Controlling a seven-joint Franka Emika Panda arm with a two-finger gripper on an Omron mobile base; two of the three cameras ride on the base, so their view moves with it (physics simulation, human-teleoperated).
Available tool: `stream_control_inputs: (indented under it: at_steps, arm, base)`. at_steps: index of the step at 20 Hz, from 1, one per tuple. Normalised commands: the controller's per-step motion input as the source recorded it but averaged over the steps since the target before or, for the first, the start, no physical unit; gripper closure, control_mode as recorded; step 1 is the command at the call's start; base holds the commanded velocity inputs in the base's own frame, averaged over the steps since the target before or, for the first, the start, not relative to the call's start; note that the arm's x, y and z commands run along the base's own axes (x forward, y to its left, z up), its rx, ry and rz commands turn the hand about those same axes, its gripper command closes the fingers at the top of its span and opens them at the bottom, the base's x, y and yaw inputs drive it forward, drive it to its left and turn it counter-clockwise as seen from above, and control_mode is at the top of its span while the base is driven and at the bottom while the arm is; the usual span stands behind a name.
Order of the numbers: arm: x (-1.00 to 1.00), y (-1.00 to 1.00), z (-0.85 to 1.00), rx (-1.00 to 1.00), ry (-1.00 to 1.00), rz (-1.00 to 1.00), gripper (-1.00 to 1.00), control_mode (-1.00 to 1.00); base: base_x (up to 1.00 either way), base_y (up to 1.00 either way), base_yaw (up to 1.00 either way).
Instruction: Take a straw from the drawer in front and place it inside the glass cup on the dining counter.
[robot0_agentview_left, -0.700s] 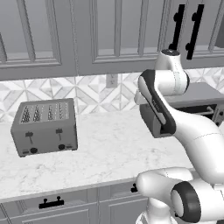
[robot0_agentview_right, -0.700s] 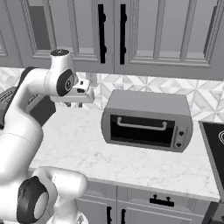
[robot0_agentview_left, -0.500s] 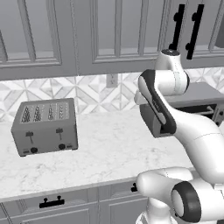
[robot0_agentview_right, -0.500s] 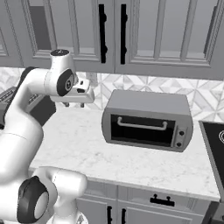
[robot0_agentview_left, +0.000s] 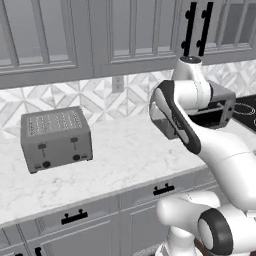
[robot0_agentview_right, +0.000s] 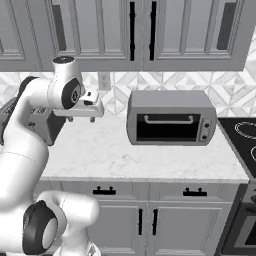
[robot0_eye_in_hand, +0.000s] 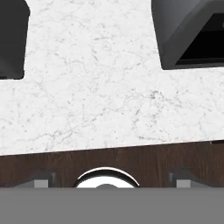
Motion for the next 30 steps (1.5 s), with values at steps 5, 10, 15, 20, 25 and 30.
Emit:
stream_control_inputs:
  at_steps: [5,10,15,20,25,30]
  arm:
    - [0.00,0.00,0.00,0.00,0.00,0.00,-1.00,1.00]
    - [0.00,0.00,0.00,0.00,0.00,0.00,-1.00,1.00]
    - [0.00,0.00,0.00,0.00,0.00,0.00,-1.00,1.00]
    - [0.00,0.00,0.00,0.00,0.00,0.00,-1.00,1.00]
    - [0.00,0.00,0.00,0.00,0.00,0.00,-1.00,1.00]
    - [0.00,0.00,0.00,0.00,0.00,0.00,-1.00,1.00]
  base:
    - [-0.07,0.95,-0.51]
    - [-0.06,0.87,-0.55]
    - [-0.05,0.72,-0.64]
    - [0.25,0.67,-0.69]
    - [0.18,0.78,-0.55]
    - [-0.12,0.74,-0.36]
